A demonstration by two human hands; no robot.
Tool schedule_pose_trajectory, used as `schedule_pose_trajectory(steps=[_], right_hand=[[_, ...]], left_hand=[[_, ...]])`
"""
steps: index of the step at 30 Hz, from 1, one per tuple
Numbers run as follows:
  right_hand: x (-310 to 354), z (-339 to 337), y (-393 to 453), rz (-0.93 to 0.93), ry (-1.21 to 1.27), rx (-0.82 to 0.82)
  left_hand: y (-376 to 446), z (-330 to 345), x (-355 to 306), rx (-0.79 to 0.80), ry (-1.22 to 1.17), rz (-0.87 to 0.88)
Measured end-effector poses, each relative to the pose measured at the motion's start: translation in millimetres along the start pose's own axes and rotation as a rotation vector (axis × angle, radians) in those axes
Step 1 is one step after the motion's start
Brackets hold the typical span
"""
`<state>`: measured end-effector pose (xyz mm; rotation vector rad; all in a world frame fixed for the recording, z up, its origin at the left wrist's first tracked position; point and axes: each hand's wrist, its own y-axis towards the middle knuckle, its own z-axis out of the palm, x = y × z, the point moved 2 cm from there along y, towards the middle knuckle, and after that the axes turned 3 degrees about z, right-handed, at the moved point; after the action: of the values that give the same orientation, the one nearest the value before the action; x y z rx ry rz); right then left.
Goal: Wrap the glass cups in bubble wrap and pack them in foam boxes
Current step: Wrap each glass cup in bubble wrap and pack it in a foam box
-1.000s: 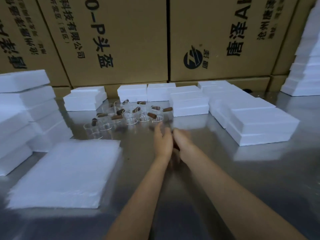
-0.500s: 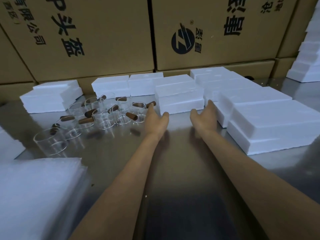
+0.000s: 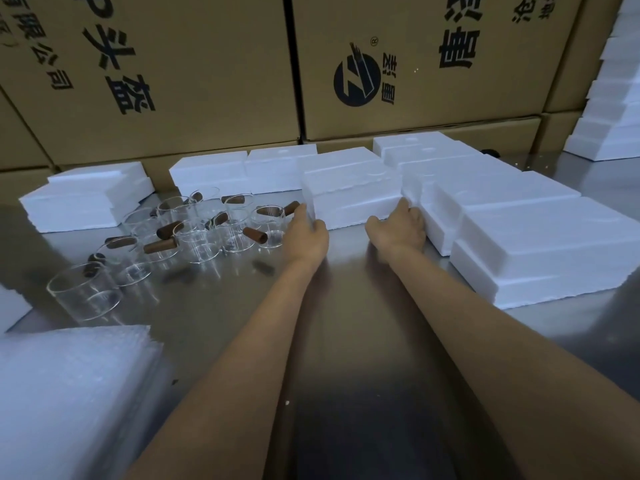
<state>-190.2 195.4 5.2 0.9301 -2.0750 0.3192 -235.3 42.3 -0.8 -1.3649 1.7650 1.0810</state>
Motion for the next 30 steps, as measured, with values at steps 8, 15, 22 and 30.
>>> schedule_pose_trajectory(steps=[8, 15, 22, 30], right_hand=[[-5.5, -1.0, -2.7, -0.052, 0.093, 0.042], [-6.1, -10.1, -10.6, 0.077, 0.274, 0.133], [-0.6, -5.3, -5.0, 0.067, 0.196, 0.062], [-0.5, 3.9, 9.1, 0.066, 0.111, 0.012]], left_hand=[[-4.8, -5.2, 0.9, -0.011, -0.082, -0.048], [-9.7, -5.2, 1.3, 0.001, -0.043, -0.024], [0.4, -1.7, 1.4, -0.050, 0.079, -0.043], [2.1, 2.0, 1.2, -0.151, 0.045, -0.053]])
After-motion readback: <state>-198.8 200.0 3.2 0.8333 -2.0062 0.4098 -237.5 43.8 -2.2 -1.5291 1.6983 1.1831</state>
